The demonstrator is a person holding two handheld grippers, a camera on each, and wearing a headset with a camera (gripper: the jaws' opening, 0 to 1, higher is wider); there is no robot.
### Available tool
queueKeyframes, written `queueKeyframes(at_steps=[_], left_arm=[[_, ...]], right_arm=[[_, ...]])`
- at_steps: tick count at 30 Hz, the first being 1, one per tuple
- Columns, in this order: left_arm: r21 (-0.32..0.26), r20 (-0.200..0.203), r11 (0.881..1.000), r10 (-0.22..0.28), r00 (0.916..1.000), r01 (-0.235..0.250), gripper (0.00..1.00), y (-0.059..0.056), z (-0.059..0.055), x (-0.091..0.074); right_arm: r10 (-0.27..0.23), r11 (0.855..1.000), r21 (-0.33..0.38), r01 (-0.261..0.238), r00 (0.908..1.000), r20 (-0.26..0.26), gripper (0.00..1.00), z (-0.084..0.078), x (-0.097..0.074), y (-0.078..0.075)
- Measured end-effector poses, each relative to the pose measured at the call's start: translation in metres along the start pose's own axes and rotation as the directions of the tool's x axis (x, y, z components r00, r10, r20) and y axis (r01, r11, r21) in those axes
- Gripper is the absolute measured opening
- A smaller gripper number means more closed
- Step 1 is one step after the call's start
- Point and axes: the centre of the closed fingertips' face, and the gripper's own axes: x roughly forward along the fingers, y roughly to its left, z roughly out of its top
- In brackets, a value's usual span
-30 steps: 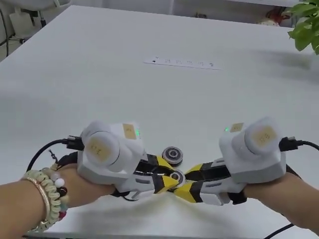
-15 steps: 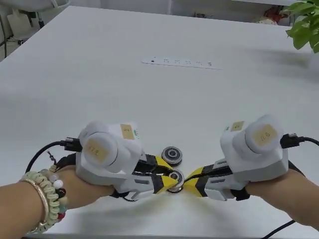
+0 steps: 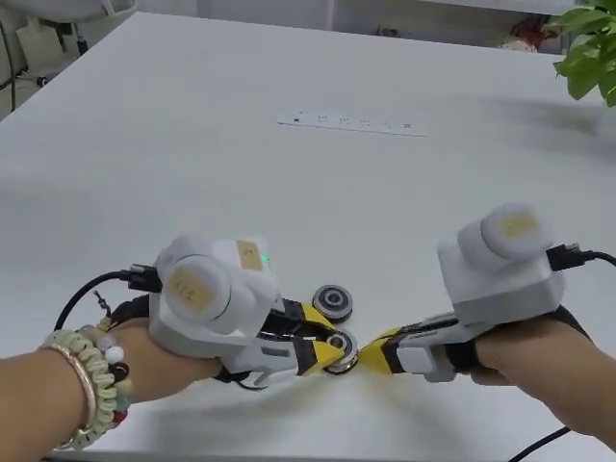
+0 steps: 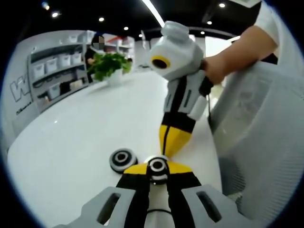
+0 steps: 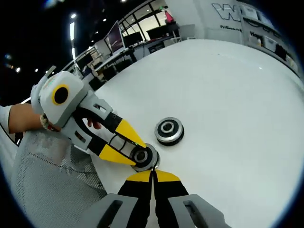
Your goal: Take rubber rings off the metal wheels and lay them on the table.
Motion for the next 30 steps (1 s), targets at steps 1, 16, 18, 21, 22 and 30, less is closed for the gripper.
queueKeyframes(at_steps=[1, 16, 18, 21, 22, 30], left_arm=[[0.000, 0.000, 1.000, 0.000, 1.0000, 0.000, 0.14, 0.000, 0.000, 0.000], [-0.005, -0.001, 1.000, 0.003, 1.0000, -0.003, 0.14, 0.000, 0.000, 0.000], [-0.006, 0.001, 1.000, 0.003, 1.0000, -0.003, 0.14, 0.000, 0.000, 0.000], [-0.004, 0.001, 1.000, 0.002, 1.0000, -0.002, 0.14, 0.000, 0.000, 0.000], [-0.004, 0.001, 1.000, 0.003, 1.0000, -0.003, 0.14, 0.000, 0.000, 0.000], [-0.003, 0.002, 1.000, 0.003, 1.0000, -0.003, 0.14, 0.000, 0.001, 0.001]], right_arm=[[0.002, 1.000, 0.017, -0.002, 1.0000, 0.001, 0.00, 0.000, 0.000, 0.000], [0.068, 0.960, 0.264, -0.091, 0.9931, 0.096, 0.00, 0.013, -0.006, 0.003], [0.078, 0.948, 0.299, -0.104, 0.9920, 0.099, 0.00, 0.013, -0.006, 0.008], [0.093, 0.940, 0.318, -0.124, 0.9896, 0.110, 0.00, 0.014, -0.007, 0.012], [0.098, 0.938, 0.321, -0.129, 0.9888, 0.113, 0.00, 0.015, -0.007, 0.013], [0.217, 0.888, 0.351, -0.298, 0.9431, 0.252, 0.00, 0.041, -0.009, 0.039]])
